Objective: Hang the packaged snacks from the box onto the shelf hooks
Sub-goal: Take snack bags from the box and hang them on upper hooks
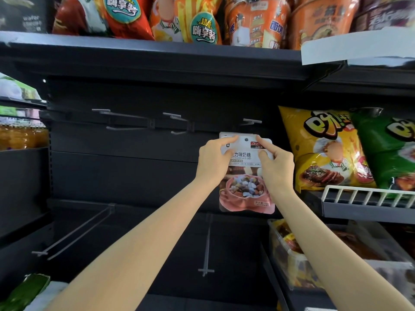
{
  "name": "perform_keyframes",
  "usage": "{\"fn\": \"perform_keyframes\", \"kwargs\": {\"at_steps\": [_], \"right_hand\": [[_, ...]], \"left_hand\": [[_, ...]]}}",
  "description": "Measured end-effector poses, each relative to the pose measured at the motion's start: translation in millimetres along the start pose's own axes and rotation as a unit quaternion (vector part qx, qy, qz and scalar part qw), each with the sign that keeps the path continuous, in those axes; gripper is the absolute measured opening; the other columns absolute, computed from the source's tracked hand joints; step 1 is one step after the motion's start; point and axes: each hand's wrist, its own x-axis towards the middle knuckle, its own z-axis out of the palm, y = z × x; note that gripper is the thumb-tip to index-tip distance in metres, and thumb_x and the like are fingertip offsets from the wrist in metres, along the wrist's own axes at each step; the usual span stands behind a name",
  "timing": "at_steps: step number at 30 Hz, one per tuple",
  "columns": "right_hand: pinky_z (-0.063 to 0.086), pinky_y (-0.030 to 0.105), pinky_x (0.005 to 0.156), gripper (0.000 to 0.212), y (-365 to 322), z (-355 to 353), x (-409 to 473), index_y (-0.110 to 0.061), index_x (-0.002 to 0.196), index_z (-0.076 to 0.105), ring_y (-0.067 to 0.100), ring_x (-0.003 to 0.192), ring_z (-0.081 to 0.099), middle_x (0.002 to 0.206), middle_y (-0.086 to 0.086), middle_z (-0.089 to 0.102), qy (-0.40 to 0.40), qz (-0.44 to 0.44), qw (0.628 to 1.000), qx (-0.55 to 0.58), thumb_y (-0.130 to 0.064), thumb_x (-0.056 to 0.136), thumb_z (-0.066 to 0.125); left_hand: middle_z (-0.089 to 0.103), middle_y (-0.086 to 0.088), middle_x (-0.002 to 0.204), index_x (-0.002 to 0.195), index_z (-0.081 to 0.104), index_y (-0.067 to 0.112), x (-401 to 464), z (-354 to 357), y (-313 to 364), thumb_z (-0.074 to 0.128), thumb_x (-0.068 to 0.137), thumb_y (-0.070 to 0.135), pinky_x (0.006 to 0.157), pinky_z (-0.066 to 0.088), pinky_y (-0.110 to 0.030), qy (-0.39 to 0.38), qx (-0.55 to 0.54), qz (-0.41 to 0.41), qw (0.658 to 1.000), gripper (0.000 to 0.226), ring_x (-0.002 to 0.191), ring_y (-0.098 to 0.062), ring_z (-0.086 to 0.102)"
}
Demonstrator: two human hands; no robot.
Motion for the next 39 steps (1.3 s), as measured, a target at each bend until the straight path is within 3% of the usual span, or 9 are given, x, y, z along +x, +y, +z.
{"fn": "perform_keyframes", "kwargs": {"at_steps": [3,5,11,16,22,25,29,33,39], "right_hand": [[0.042,0.026,0.047,0.036,3.2,1.6,3.2,-0.024,0.127,0.060,0.019,0.060,0.051,0.082,-0.008,0.065,-0.002,-0.007,1.000,-0.003,-0.009,0.096,0.049],[0.040,0.015,0.045,0.037,7.4,3.0,7.1,-0.025,0.129,0.058,0.012,0.059,0.050,0.099,0.001,0.064,-0.003,-0.022,0.999,-0.034,-0.010,0.096,0.050],[0.038,0.013,0.076,0.056,17.7,10.0,18.6,-0.026,0.144,0.039,0.010,0.090,0.045,0.132,0.011,0.037,-0.053,-0.037,0.979,-0.194,-0.008,0.093,0.055],[0.048,0.027,0.095,0.067,27.5,22.0,28.9,-0.027,0.147,0.032,0.024,0.120,0.046,0.143,0.014,0.022,-0.097,-0.030,0.974,-0.203,0.003,0.091,0.052],[0.037,0.036,0.107,0.076,30.7,28.3,34.6,-0.027,0.149,0.025,0.028,0.141,0.017,0.151,0.011,0.007,-0.116,-0.023,0.961,-0.252,0.007,0.087,0.053],[0.037,0.034,0.105,0.061,27.8,28.4,27.7,-0.017,0.143,0.037,0.030,0.140,0.012,0.151,0.014,0.010,-0.070,-0.072,0.951,-0.291,0.003,0.088,0.052],[0.037,0.021,0.088,0.036,22.6,30.3,15.5,-0.007,0.127,0.051,0.022,0.123,0.033,0.135,0.013,0.034,-0.006,-0.112,0.956,-0.271,-0.003,0.091,0.052],[0.046,0.022,0.085,0.027,11.6,42.4,1.5,-0.013,0.119,0.055,0.014,0.108,0.051,0.120,0.005,0.049,-0.094,-0.086,0.979,-0.160,-0.006,0.094,0.050],[0.048,0.024,0.083,0.023,-19.7,85.5,-47.1,-0.016,0.115,0.057,0.008,0.097,0.055,0.108,-0.002,0.059,-0.198,-0.165,0.959,-0.116,-0.011,0.095,0.048]], "left_hand": [[0.059,-0.006,0.128,0.126,0.060,0.019,2.9,1.5,-4.8,0.057,0.092,0.008,0.089,0.052,-0.033,0.003,0.008,-0.001,1.000,0.036,0.105,-0.021,0.061],[0.056,-0.007,0.129,0.128,0.058,0.023,6.5,3.0,-9.5,0.056,0.092,0.008,0.085,0.053,-0.031,-0.006,0.027,-0.004,1.000,0.039,0.096,-0.022,0.063],[0.040,-0.005,0.104,0.145,0.030,0.034,22.5,14.9,-25.2,0.055,0.091,0.004,0.076,0.043,-0.026,-0.102,0.168,-0.019,0.980,0.067,0.086,-0.019,0.048],[0.038,-0.010,0.111,0.147,0.013,0.043,34.5,22.7,-32.9,0.052,0.088,-0.005,0.080,0.050,-0.032,-0.160,0.192,-0.062,0.966,0.086,0.085,-0.021,0.050],[0.041,-0.011,0.120,0.146,0.017,0.045,42.8,29.4,-35.1,0.049,0.091,-0.002,0.075,0.052,-0.029,-0.152,0.172,-0.089,0.969,0.079,0.088,-0.021,0.056],[0.039,-0.011,0.121,0.143,0.034,0.037,38.0,27.9,-35.0,0.043,0.096,0.007,0.080,0.054,-0.038,-0.085,0.186,-0.059,0.977,0.056,0.096,-0.025,0.057],[0.041,-0.009,0.128,0.136,0.044,0.023,26.9,20.6,-31.9,0.048,0.097,0.020,0.076,0.052,-0.034,-0.008,0.241,0.010,0.970,0.039,0.109,-0.023,0.051],[0.051,-0.004,0.120,0.127,0.050,0.019,13.8,-4.7,-31.6,0.050,0.096,0.023,0.074,0.050,-0.031,0.024,0.278,0.051,0.959,0.031,0.106,-0.018,0.053],[0.061,0.003,0.105,0.116,0.057,0.018,-29.9,-79.0,-46.3,0.052,0.094,0.022,0.077,0.052,-0.035,0.053,0.321,0.029,0.945,0.023,0.094,-0.014,0.059]]}}
